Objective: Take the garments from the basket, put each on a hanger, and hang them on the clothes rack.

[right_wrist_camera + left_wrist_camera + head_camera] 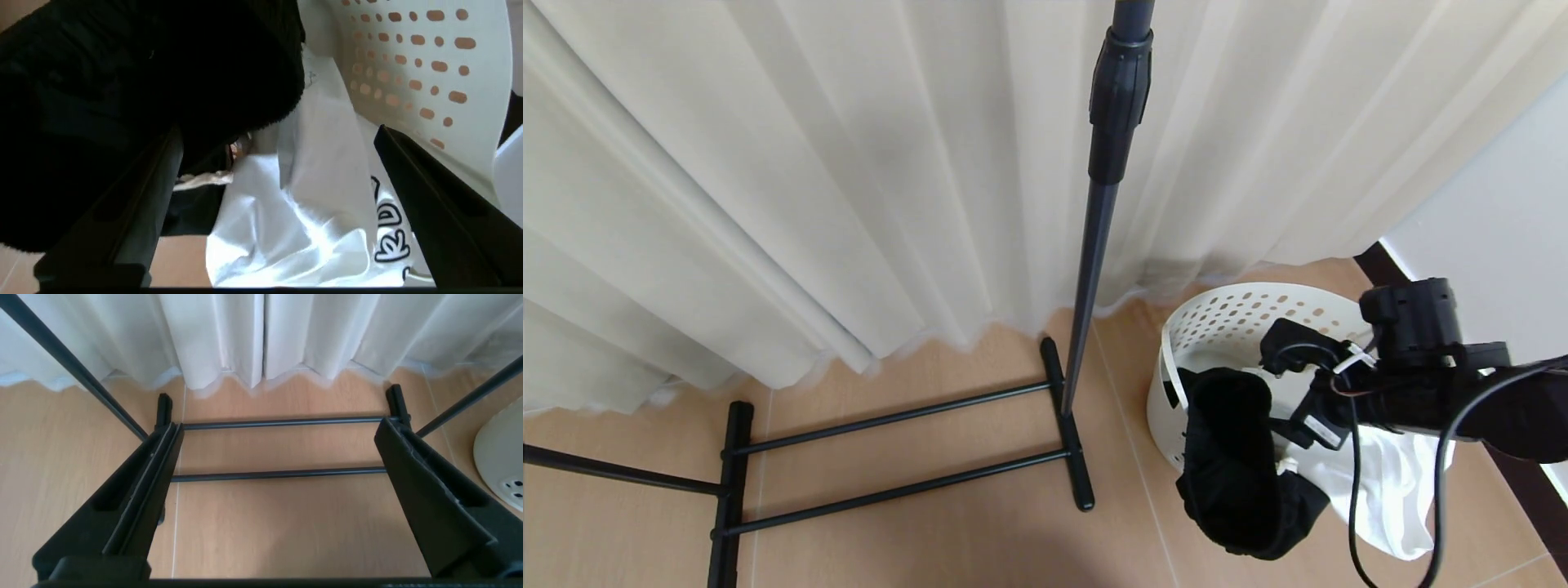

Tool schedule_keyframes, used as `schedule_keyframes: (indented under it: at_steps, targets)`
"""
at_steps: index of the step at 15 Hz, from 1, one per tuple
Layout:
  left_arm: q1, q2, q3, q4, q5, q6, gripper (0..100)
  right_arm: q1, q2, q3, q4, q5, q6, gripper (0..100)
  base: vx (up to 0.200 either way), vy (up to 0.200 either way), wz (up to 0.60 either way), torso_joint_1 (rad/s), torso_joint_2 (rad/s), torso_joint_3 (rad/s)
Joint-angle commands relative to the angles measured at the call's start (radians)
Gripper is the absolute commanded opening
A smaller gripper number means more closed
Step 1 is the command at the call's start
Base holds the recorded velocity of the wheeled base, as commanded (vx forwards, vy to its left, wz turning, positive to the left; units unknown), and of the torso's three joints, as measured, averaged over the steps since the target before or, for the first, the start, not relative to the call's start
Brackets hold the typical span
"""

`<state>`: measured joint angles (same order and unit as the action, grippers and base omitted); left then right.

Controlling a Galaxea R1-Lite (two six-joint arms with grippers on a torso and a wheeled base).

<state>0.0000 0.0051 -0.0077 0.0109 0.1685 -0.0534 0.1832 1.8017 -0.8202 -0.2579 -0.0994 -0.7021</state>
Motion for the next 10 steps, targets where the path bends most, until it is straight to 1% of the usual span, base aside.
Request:
schedule_keyframes:
  at_steps: [1,6,10]
  targets:
    - [0.0,0.001,0.0,0.0,0.0,0.0,100,0.016,0.136,-0.073,-0.003,-0.028,-0.002,100,0.0,0.0,0.0,0.0,0.0,0.0]
    - [0.0,0.001,0.0,0.0,0.0,0.0,100,0.007,0.249,-0.132,-0.113,-0.037,0.0,100,0.0,0.0,0.0,0.0,0.0,0.0]
    - [0.0,0.001,0.0,0.0,0.0,0.0,100,-0.016,0.334,-0.217,-0.124,-0.049,0.007,100,0.0,0.0,0.0,0.0,0.0,0.0]
